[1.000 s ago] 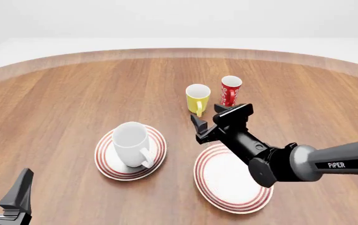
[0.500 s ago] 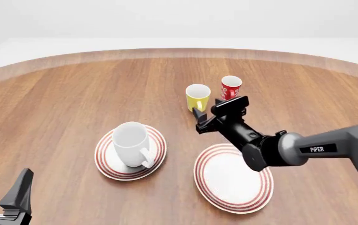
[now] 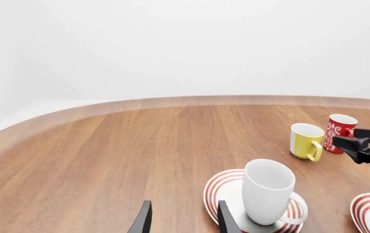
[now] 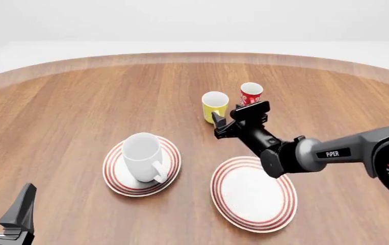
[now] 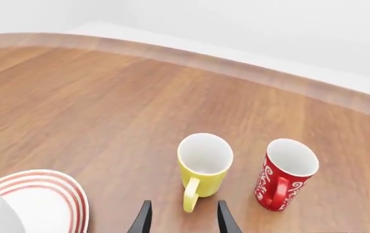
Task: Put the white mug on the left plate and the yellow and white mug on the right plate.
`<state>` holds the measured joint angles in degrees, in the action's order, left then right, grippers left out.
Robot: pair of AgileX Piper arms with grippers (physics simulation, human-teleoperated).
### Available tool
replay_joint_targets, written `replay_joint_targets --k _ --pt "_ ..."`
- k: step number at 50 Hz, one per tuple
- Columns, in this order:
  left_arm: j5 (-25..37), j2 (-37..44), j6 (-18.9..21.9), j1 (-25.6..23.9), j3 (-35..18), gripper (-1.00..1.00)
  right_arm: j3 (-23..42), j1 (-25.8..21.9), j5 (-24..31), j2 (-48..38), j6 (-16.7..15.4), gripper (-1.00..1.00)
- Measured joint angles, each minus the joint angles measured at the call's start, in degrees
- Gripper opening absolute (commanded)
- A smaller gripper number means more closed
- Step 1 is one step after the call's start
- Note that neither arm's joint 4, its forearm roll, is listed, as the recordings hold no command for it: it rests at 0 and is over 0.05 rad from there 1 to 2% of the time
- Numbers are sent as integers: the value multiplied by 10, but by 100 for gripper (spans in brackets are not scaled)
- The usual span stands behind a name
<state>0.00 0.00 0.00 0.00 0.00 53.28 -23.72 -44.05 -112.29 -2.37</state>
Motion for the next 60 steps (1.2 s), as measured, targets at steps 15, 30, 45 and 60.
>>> replay_joint_targets --k 15,30,45,60 --pt "0 0 0 0 0 100 28 9 5 -28 6 100" --pt "0 0 0 0 0 100 64 9 16 -63 7 100" --pt "0 0 0 0 0 100 97 5 30 -93 9 100" --pt "0 0 0 0 0 100 126 8 43 -122 15 100"
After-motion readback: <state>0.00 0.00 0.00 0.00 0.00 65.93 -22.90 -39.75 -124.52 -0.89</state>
